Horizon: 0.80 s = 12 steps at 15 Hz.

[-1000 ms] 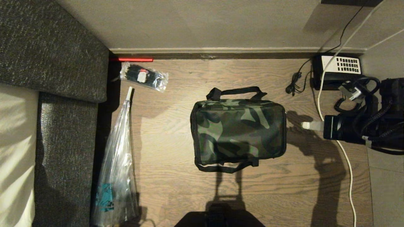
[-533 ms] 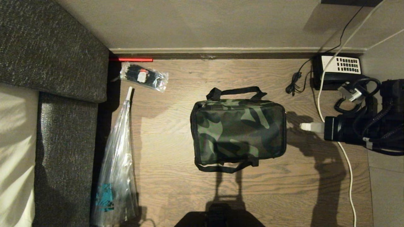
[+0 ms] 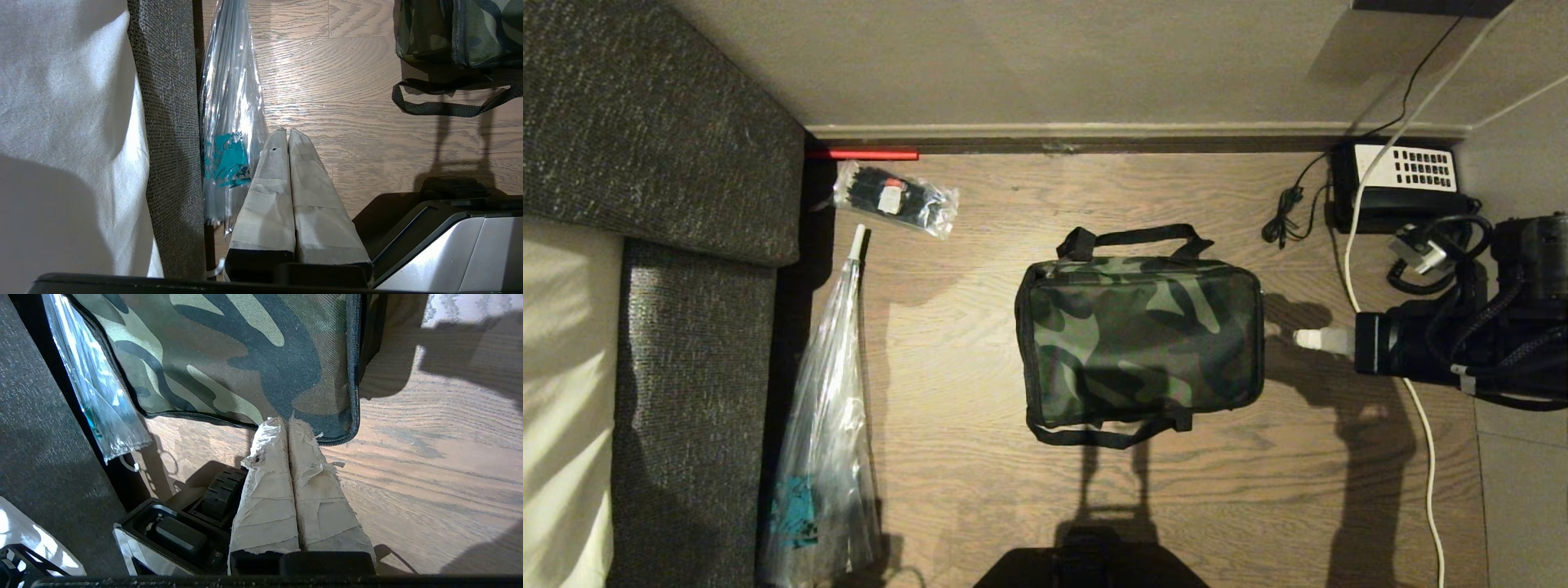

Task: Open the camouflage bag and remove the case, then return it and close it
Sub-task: Open the top of the storage box

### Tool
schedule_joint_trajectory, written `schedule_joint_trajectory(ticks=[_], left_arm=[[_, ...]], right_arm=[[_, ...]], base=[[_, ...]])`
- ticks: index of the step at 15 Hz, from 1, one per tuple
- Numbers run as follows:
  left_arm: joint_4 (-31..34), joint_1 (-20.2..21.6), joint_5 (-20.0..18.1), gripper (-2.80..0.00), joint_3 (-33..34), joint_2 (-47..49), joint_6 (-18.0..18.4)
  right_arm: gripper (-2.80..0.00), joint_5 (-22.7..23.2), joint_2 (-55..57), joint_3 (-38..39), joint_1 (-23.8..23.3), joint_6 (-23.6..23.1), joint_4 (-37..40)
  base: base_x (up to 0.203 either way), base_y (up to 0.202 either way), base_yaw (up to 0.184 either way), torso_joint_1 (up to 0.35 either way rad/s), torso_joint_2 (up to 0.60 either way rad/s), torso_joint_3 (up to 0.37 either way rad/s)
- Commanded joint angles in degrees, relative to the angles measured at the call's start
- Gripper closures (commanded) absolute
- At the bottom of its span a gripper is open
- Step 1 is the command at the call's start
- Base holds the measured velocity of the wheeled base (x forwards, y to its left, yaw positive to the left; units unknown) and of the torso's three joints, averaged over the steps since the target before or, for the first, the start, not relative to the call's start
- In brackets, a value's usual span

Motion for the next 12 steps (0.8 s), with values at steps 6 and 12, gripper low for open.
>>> schedule_joint_trajectory(ticks=[6,12], left_arm=[[0.00,0.02,-0.03,0.00,0.02,0.22,0.10],[0.00,0.02,-0.03,0.00,0.02,0.22,0.02]], right_arm=[[0.00,0.15,0.53,-0.21,0.96,0.20,0.93],[0.00,0.24,1.48,-1.51,1.93,-0.32,2.59]], base=[[0.000,0.000,0.000,0.000,0.00,0.000],[0.000,0.000,0.000,0.000,0.00,0.000]])
